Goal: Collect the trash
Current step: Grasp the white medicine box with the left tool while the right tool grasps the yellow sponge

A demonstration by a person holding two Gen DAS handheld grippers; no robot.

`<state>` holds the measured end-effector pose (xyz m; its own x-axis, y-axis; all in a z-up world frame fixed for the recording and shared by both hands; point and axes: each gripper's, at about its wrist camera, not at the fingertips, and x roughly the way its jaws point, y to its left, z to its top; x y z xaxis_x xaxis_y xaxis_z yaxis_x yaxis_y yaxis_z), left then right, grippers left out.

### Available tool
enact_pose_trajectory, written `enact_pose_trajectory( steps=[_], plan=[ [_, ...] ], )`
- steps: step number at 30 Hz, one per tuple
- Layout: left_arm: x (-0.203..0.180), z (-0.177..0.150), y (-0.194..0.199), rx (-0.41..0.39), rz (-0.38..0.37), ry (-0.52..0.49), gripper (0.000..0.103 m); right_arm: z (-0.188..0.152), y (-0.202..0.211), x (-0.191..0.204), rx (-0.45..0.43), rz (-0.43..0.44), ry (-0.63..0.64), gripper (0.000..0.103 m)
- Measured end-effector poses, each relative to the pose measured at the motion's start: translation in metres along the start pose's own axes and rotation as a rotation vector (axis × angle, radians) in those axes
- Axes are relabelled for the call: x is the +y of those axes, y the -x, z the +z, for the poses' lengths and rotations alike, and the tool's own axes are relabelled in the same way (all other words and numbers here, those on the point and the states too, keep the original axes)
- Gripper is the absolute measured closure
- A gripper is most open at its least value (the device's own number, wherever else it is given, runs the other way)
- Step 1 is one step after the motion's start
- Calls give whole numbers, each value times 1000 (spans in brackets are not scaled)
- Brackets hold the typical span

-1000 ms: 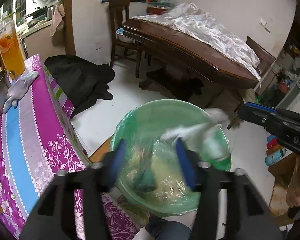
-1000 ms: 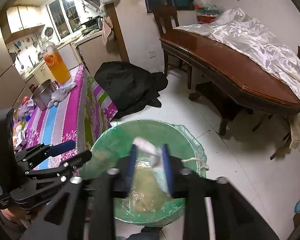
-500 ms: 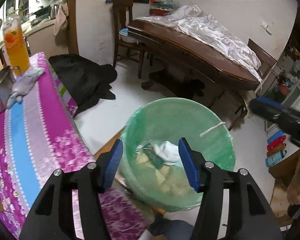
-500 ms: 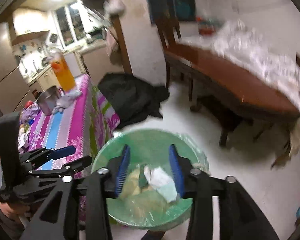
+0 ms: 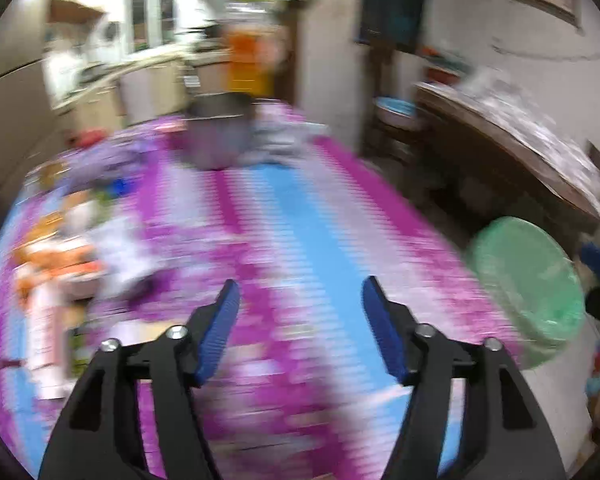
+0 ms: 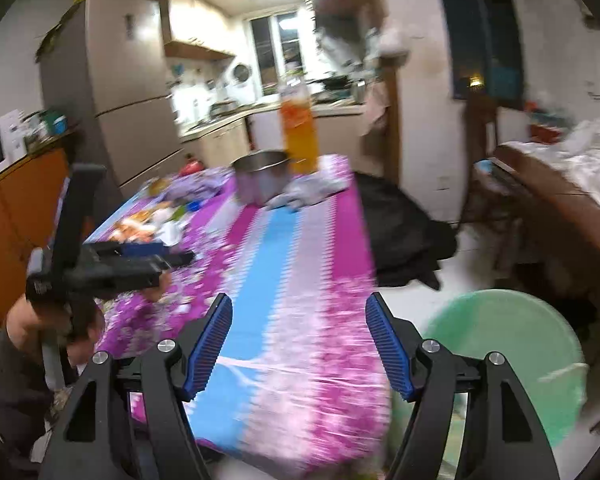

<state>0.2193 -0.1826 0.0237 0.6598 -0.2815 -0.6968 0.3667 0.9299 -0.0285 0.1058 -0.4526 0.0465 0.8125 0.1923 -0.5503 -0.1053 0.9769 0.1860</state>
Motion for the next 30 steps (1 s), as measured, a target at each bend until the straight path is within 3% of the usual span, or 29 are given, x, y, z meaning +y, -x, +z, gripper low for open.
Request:
enact_pose_trajectory(
  steps=[5,8,10,15,21,23,25,28,30],
  plan=[
    [125,-17,15,1,211,189,37,-1,-53,53,73,94,3,33],
    [179,-26,20,9,290,272,36,-2,-80,86,108,142,14,33],
    [199,-27,17,26,315,289,28,-3,-99,109,129,170,25,33],
    [195,-28,0,79,272,240,20,-5,-142,163,188,237,41,32],
    [206,-46,-18,121,272,225,20,-4,-180,201,227,255,33,32],
    [209,-47,-20,122,281,229,27,-2,-193,210,241,248,21,32],
    [210,-50,-21,135,269,237,43,1,-205,218,257,230,21,32],
    [205,-54,-24,146,281,211,52,2,-221,228,279,198,24,35],
    [205,-56,-27,151,273,208,56,0,-231,234,289,160,35,43]
  ],
)
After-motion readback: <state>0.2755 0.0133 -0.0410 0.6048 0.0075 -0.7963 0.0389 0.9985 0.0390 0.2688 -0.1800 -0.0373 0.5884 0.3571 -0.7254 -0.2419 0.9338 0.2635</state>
